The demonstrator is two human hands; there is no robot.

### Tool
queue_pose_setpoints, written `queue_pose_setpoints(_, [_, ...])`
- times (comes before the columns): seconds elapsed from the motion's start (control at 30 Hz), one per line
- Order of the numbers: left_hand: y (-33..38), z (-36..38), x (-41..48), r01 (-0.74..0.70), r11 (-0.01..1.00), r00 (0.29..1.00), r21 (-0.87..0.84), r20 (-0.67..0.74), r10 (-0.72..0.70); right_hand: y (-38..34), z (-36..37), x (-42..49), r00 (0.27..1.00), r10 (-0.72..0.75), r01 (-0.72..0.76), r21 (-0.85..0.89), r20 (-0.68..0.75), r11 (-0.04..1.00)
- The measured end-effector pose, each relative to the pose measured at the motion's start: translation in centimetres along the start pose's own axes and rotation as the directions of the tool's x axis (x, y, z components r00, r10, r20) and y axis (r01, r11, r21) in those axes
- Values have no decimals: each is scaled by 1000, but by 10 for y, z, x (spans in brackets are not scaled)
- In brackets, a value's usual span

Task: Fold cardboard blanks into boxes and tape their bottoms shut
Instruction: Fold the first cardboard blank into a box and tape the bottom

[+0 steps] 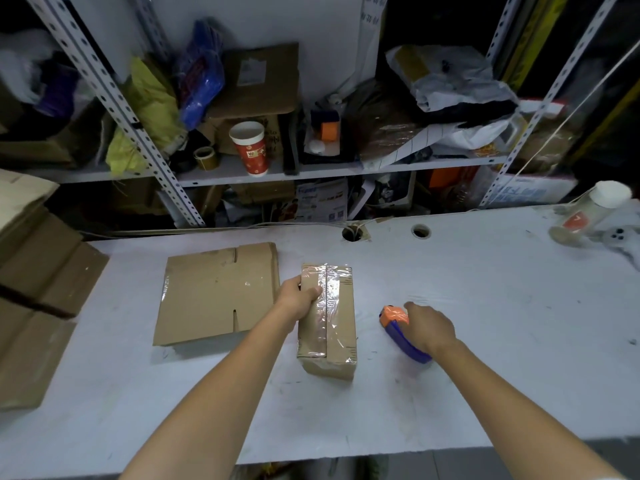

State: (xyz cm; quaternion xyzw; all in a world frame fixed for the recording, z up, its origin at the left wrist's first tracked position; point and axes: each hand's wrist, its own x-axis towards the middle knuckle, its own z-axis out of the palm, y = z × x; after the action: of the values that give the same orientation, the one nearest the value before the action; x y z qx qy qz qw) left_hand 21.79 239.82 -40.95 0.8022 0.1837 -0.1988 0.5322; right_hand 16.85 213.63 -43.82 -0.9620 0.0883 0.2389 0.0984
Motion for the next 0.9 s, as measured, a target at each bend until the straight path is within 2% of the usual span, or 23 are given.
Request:
queue_pose_setpoints(0.07, [-1, 0, -4, -13, 1000, 1000, -4, -10, 13, -16, -16, -2, 999, -8, 19, 249, -45, 968])
queue_pose_setpoints(0.13, [-1, 0, -9, -49, 999, 999, -18, -3, 49, -39, -30, -2, 998, -51, 25, 610, 25, 792])
queue_pose_setpoints(0.17, [0, 0, -13, -79, 996, 997, -31, 6, 79, -52, -33, -1, 995, -82, 10, 728, 63, 685])
queue_pose_setpoints(0.23, [3, -1, -19, -150, 986, 988, -68, 38, 152, -78, -38, -2, 987, -149, 28, 833, 66, 553])
queue_pose_setpoints(0.33, [15, -13, -27, -249, 964, 967, -97, 26, 253, -106, -45, -3, 978, -172, 195, 818, -118, 541])
queue_pose_setpoints(0.43, [36, -35, -34, -299, 945, 953, -133, 12, 304, -116, -57, -3, 966, -190, 246, 841, -173, 483])
queue_pose_setpoints(0.6, [66, -58, -41, -252, 954, 968, -165, -59, 246, -132, -79, -19, 910, -270, 414, 735, -315, 538])
queue_pose_setpoints(0.7, [71, -66, -46, -284, 936, 957, -207, -120, 264, -138, -85, -24, 866, -288, 499, 671, -409, 549])
queue_pose_setpoints(0.77, [70, -72, -47, -299, 926, 952, -232, -134, 274, -139, -90, -26, 872, -295, 490, 724, -391, 486])
queue_pose_setpoints(0.9, [72, -75, -53, -340, 899, 940, -277, -109, 322, -146, -97, -25, 930, -220, 356, 867, -294, 349])
